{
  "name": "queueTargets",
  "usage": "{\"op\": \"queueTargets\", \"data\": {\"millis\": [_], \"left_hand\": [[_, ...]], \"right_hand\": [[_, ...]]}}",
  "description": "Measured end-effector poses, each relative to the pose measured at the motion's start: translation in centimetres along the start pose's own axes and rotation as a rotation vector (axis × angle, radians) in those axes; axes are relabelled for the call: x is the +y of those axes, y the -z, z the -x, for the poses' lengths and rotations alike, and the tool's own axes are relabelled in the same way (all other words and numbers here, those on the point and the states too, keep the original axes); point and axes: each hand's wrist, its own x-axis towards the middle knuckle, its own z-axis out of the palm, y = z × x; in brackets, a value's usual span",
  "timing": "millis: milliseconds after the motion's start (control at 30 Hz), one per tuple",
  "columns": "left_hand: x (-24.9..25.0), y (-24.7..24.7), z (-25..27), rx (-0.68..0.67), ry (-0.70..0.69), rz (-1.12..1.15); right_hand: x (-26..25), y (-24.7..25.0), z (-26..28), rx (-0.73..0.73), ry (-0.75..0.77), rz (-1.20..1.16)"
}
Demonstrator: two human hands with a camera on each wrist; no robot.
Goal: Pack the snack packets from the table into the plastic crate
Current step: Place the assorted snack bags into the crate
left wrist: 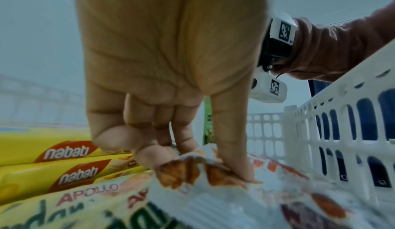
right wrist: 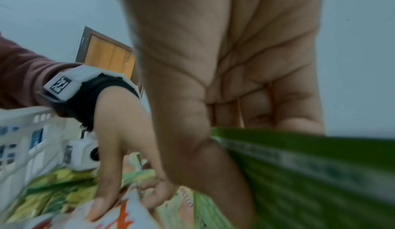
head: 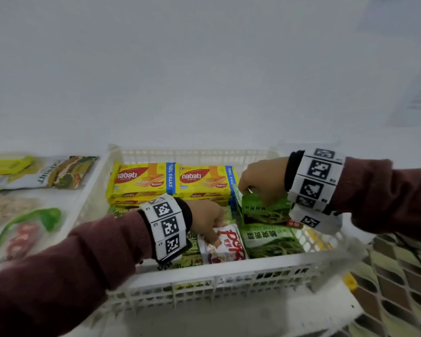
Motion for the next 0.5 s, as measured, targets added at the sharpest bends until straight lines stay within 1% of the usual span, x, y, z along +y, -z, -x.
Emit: {"op": "queueTargets", "data": {"millis": [33, 100, 167, 200, 233, 267, 333, 400, 500], "left_hand": [[-0.1, 0.0, 0.0, -0.011, -0.002, -0.007], [-0.2, 0.2, 0.0, -0.023, 0.01, -0.012], [-0.4, 0.7, 0.4, -0.036, 0.038, -0.014], [-0.6, 1.1, 0.7, -0.052, 0.053, -0.008], [-0.9, 1.6, 0.9, -0.073, 0.063, 0.012], [-1.2, 2.2, 1.2, -0.087, 0.071, 0.037], [-1.9, 3.2, 1.8, -0.063, 0.096, 0.096], [-2.5, 3.9, 2.4, -0.014, 0.155, 0.176], [-3.4, 4.6, 2.9, 0.034, 0.165, 0.213]], "right_hand": [[-0.2, -0.3, -0.2, -0.032, 0.017, 0.011], [-1.0, -1.3, -0.7, -0.172, 0.059, -0.006], [-1.5, -2.4, -1.3, -0.336, 0.068, -0.106], [-1.5, -2.8, -1.6, -0.402, 0.067, -0.158], [-1.5, -3.0, -1.8, -0.438, 0.07, -0.193], [-1.3, -2.9, -2.0, -0.439, 0.077, -0.211], [-1.1, -2.8, -2.7, -0.419, 0.093, -0.18], [-1.4, -3.0, -3.3, -0.406, 0.11, -0.107], [-2.4, -4.5, -4.6, -0.442, 0.165, 0.033]]}}
